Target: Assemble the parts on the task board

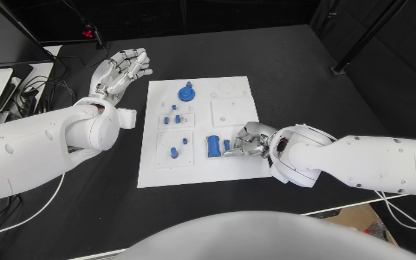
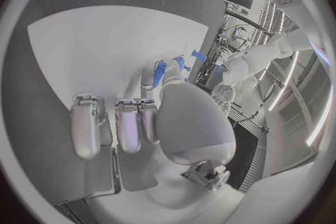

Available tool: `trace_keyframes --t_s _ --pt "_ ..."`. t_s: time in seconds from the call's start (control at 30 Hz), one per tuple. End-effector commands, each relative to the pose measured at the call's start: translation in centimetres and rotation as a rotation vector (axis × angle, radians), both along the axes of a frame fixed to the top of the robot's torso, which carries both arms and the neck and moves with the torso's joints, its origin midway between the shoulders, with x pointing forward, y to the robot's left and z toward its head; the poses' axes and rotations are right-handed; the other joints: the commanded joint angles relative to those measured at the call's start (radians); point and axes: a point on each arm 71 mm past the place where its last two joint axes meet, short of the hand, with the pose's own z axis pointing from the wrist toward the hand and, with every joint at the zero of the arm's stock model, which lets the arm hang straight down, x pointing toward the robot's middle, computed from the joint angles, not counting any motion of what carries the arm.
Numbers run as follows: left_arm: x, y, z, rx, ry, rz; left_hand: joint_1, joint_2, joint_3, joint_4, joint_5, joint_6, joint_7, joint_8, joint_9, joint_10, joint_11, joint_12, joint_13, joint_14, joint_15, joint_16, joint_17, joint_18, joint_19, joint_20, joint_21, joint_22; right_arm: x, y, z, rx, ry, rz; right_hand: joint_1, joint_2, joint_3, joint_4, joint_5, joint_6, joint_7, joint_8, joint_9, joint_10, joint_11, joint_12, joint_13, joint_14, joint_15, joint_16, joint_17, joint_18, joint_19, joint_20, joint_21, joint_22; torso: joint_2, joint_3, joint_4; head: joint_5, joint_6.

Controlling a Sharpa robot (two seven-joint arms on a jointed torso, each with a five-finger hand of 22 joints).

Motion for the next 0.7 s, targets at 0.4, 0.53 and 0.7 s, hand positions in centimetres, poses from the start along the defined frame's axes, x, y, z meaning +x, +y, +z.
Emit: trace_keyframes --t_s 0.4,0.53,0.7 --pt "-0.1 -0.2 0.5 -0.024 -0.065 -0.014 -0.001 0.011 -0.007 -0.001 0.006 -0.008 0.157 0.007 -0.002 -0.009 0.0 0.006 -0.002 -0.009 -0.001 0.007 -0.003 -0.012 -0.006 -0.001 0.006 -0.001 0.1 -0.2 0.4 0.012 -0.052 -0.012 0.04 0.013 0.014 -0.006 0.015 -0.004 -0.007 0.003 0.013 0.104 -0.012 -0.003 0.263 0.104 -0.009 0.002 0.263 0.01 0.059 -0.008 0.0 0.24 -0.001 0.0003 -0.0016 -0.002 0.0" --pt "-0.1 -0.2 0.4 -0.025 -0.064 -0.014 0.0 0.012 -0.008 -0.001 0.007 -0.008 0.157 0.007 -0.002 -0.009 0.0 0.007 -0.003 -0.009 -0.001 0.007 -0.004 -0.012 -0.006 -0.001 0.006 -0.001 0.3 -0.3 1.0 0.071 -0.125 -0.032 0.04 0.012 0.012 -0.005 0.016 -0.004 -0.007 0.003 0.015 0.104 -0.012 -0.003 0.263 0.104 -0.009 0.002 0.263 0.01 0.06 -0.009 0.001 0.24 -0.001 0.0003 -0.0014 -0.003 0.0" --pt "-0.2 -0.2 0.4 -0.029 -0.072 -0.018 0.0 0.012 -0.009 -0.001 0.007 -0.009 0.157 0.008 -0.003 -0.01 0.001 0.008 -0.004 -0.01 -0.001 0.008 -0.005 -0.012 -0.006 -0.001 0.006 -0.001 0.8 -0.7 2.2 0.258 -0.256 -0.088 -0.022 0.004 -0.022 0.008 0.083 -0.021 0.003 -0.013 0.019 0.104 -0.005 -0.003 0.263 0.104 -0.008 0.002 0.263 0.016 0.045 -0.01 -0.019 0.232 0.0 0.0008 -0.0018 0.003 0.0"
